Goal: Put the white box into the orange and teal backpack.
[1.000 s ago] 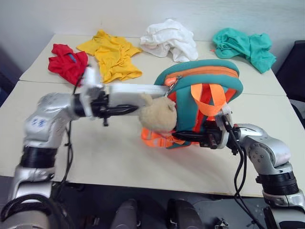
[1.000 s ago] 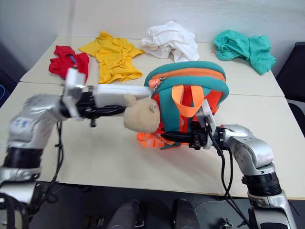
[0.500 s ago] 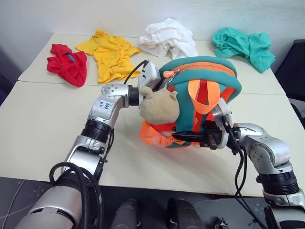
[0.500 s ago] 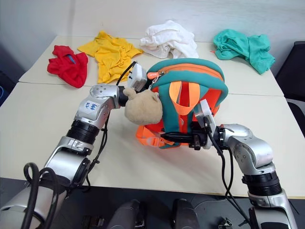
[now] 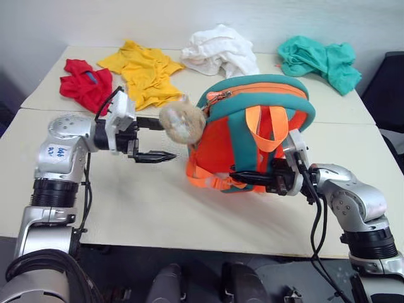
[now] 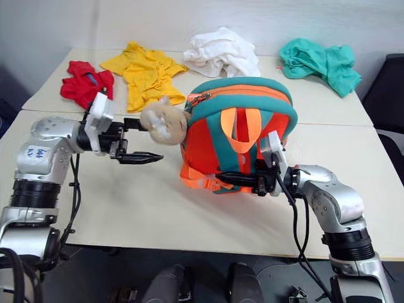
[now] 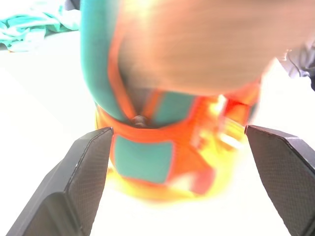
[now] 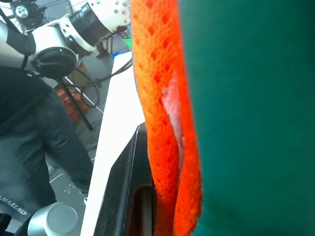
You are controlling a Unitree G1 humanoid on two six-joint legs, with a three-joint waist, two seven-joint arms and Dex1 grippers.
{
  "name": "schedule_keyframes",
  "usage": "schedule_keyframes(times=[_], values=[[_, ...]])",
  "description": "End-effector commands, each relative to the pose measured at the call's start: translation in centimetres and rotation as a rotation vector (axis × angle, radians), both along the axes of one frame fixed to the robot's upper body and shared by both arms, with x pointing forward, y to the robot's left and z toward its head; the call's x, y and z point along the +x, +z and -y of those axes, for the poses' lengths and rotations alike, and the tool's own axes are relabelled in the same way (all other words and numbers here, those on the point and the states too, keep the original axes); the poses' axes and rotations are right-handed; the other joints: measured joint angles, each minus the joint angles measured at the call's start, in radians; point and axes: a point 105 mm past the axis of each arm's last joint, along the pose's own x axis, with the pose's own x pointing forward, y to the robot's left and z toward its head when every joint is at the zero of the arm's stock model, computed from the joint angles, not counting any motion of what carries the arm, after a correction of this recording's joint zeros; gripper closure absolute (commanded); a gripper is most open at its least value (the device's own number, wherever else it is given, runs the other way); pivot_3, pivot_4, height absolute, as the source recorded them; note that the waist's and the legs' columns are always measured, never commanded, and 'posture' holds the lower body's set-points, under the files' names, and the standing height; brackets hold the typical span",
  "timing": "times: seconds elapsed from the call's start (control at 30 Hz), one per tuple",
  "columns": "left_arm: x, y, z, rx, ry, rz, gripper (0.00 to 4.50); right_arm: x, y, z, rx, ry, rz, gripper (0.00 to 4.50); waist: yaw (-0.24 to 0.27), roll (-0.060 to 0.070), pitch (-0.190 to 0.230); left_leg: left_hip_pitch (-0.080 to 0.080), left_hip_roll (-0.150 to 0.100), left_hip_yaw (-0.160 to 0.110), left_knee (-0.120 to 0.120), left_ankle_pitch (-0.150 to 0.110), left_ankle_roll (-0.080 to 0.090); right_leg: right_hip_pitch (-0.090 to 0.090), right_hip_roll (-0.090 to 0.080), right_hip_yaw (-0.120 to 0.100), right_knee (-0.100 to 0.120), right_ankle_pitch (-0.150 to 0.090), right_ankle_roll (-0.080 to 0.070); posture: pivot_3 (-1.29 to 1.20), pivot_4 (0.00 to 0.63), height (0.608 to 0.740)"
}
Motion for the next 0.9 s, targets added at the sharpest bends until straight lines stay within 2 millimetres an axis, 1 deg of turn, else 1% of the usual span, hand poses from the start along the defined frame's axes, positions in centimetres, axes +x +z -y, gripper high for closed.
schedule_keyframes(times=[0.03,0.07,0.1,0.13,0.17,0.2,0.27,0.33,0.43,0.57,0.67,0.7,0.83,0.9], values=[[-1.1,2.2,0.7,-0.074,-0.023,0.108,0.01,0.3,0.7,0.3,0.017,-0.011,0.042,3.96,0.002,0.0,0.0,0.0,0.0,0.0,0.001,0.0,0.001,0.0,-0.001,0.0,0.0,0.0,0.0,0.0,0.15,0.74],[-1.2,2.5,1.1,-0.11,-0.021,0.123,0.01,0.4,0.7,0.3,0.015,-0.011,0.042,3.96,0.003,0.0,0.0,-0.002,-0.001,-0.001,0.002,-0.001,0.001,0.0,-0.001,0.001,0.0,0.0,0.0,0.0,0.15,0.74],[-0.8,2.7,1.5,-0.141,0.011,0.132,0.01,0.4,0.6,0.3,0.014,-0.012,0.041,3.96,0.005,0.0,0.0,-0.002,-0.001,-0.002,0.003,-0.001,0.001,0.0,-0.002,0.001,0.0,0.0,0.0,0.0,0.15,0.74],[-0.2,2.8,1.8,-0.164,0.051,0.158,0.01,0.5,0.6,0.3,0.012,-0.012,0.041,3.96,0.006,0.0,0.0,-0.003,-0.001,-0.003,0.003,-0.001,0.001,0.0,-0.002,0.001,0.0,0.0,0.0,0.0,0.15,0.74],[1.0,2.9,1.9,-0.192,0.124,0.175,0.01,0.6,0.6,0.4,0.011,-0.013,0.04,3.96,0.007,0.0,0.0,-0.004,-0.001,-0.004,0.005,-0.001,0.001,0.0,-0.002,0.0,0.0,0.0,0.0,0.0,0.15,0.74],[1.8,2.9,2.0,-0.218,0.172,0.163,0.01,0.6,0.5,0.4,0.01,-0.013,0.039,3.96,0.009,0.0,0.0,-0.004,-0.001,-0.004,0.005,-0.001,0.001,0.0,-0.002,-0.001,0.0,0.0,0.0,0.0,0.15,0.74],[2.5,2.9,2.2,-0.249,0.204,0.154,0.01,0.7,0.5,0.4,0.008,-0.013,0.037,3.96,0.009,0.0,0.0,-0.005,0.0,-0.005,0.007,-0.001,0.001,0.0,0.0,-0.002,0.001,0.0,0.001,0.0,0.15,0.74],[2.6,3.2,2.7,-0.287,0.197,0.143,0.01,0.7,0.3,0.5,0.005,-0.013,0.034,3.96,0.004,0.0,0.0,-0.005,0.0,-0.005,0.007,-0.001,0.001,0.0,0.002,-0.004,0.002,0.0,0.001,0.0,0.15,0.74],[2.3,3.9,4.0,-0.364,0.157,0.132,0.01,0.6,0.2,0.6,0.002,-0.015,0.03,3.96,0.005,0.0,0.0,-0.006,0.0,-0.005,0.007,-0.001,0.001,-0.001,0.004,-0.007,0.001,0.0,0.001,0.0,0.15,0.74],[1.9,4.2,5.3,-0.422,0.093,0.108,0.01,0.6,0.1,0.6,-0.002,-0.017,0.027,3.96,0.008,0.0,0.0,-0.007,0.0,-0.005,0.009,-0.001,0.001,0.0,0.004,-0.008,0.001,0.001,0.001,0.0,0.15,0.74],[0.8,4.3,6.0,-0.452,0.007,0.086,0.62,0.5,0.0,0.6,0.001,-0.029,0.024,3.96,0.009,0.0,0.0,-0.007,0.0,-0.005,0.009,-0.001,0.001,0.0,0.004,-0.011,0.001,0.001,0.001,0.0,0.15,0.74],[0.7,4.3,5.8,-0.453,0.008,0.085,0.93,0.4,0.0,0.6,0.002,-0.033,0.023,3.96,0.009,0.0,0.0,-0.007,0.0,-0.006,0.009,-0.001,0.001,0.0,0.004,-0.011,0.001,0.001,0.001,0.0,0.15,0.74],[1.6,4.1,4.1,-0.445,0.099,0.091,2.11,0.4,-0.1,0.6,0.006,-0.048,0.023,3.96,0.008,0.0,0.0,-0.007,0.0,-0.006,0.009,-0.001,0.001,0.0,0.004,-0.012,0.001,0.001,0.001,0.0,0.15,0.74],[2.3,4.1,2.7,-0.429,0.167,0.101,2.69,0.4,0.0,0.7,0.012,-0.061,0.026,3.96,0.006,0.0,0.0,-0.007,0.0,-0.006,0.009,-0.001,0.001,0.0,0.004,-0.012,0.001,0.001,0.001,0.0,0.15,0.74]])
